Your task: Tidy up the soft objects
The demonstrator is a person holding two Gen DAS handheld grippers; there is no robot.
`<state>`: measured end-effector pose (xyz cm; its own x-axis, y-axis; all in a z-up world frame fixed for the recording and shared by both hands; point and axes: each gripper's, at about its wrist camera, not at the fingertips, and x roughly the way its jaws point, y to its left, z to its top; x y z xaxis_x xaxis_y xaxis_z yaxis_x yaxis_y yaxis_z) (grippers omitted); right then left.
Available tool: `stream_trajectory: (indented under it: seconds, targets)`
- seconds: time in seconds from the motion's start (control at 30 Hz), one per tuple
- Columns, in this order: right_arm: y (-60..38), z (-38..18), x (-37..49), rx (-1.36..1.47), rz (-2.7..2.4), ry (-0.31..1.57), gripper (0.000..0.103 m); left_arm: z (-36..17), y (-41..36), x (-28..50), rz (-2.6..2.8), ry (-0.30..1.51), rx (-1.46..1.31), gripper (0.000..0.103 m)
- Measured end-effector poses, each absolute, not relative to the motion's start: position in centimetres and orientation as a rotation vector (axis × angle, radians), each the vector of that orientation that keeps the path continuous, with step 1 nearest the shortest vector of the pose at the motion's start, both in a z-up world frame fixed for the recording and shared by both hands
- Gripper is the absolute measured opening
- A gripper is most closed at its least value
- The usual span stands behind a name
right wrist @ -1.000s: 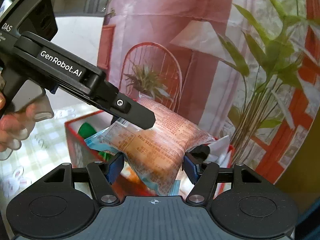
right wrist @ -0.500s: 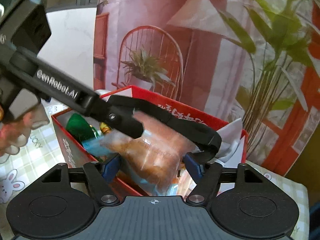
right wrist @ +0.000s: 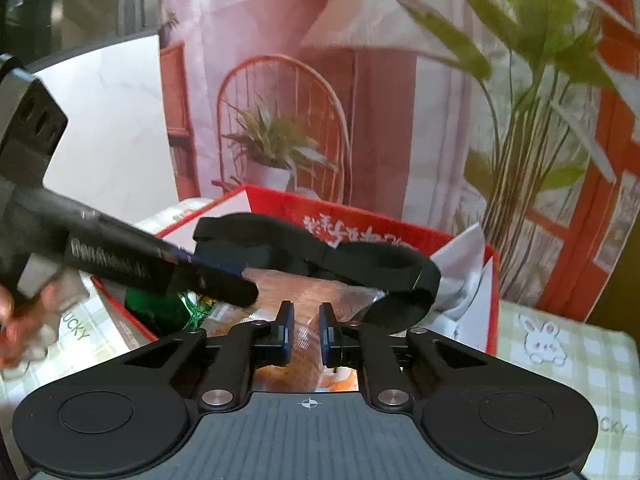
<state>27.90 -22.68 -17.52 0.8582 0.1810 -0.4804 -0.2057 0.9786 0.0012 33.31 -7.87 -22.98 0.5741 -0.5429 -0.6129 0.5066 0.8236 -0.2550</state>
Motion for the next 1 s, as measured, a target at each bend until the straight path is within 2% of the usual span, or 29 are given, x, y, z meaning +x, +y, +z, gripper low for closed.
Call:
stream_trajectory:
  seconds: [0.27,0.53,0.6,0.63,0.67,0.7,0.77,0.8,0.87,0.9,0.97,1.0]
  targets:
    - [-23.2,-18.5,30.3,0.010,0.168,0.598,0.008,-24.0,-8.2,34.8,-0.589,0.784,-0.056,0.019]
    - [-22.8,-18.1,30.2,0.019,0.131,0.611,0.010,-23.4,-8.1,33.3,-0.587,0.741,-0.053,0.019]
    - [-22.7,-17.7,29.7,0.016,0.110,0.596,0.019,-22.9,-7.8,32.5,-0.548,0.727,-0.040,0.026]
    - [-22.7,-17.4,29.3,0.008,0.099,0.585,0.024,-22.5,-7.5,31.9,-0.526,0.713,-0.038,0.040]
    - [-22.8,-17.1,28.8,0.003,0.096,0.570,0.026,-22.2,-7.2,31.4,-0.512,0.693,-0.040,0.059]
    - [-22.9,-16.8,28.5,0.003,0.088,0.560,0.028,-21.8,-6.9,30.7,-0.498,0.666,-0.036,0.068]
    - [-23.5,-16.1,27.7,0.009,0.058,0.540,0.044,-20.9,-6.5,29.5,-0.454,0.608,-0.016,0.090]
    - [-23.7,-15.7,27.2,0.011,0.042,0.528,0.049,-20.3,-6.3,28.9,-0.434,0.582,-0.007,0.095]
    - [-24.0,-14.8,26.3,0.017,0.019,0.504,0.065,-19.1,-5.9,28.0,-0.408,0.543,-0.001,0.103]
    - [-24.1,-14.3,25.8,0.020,0.006,0.493,0.070,-18.6,-5.6,27.5,-0.401,0.528,0.002,0.103]
    - [-24.1,-13.5,24.7,0.025,-0.013,0.467,0.088,-17.4,-5.2,26.6,-0.389,0.499,0.014,0.103]
    - [-24.1,-13.0,24.0,0.025,-0.023,0.450,0.092,-16.8,-4.9,26.0,-0.381,0.480,0.021,0.103]
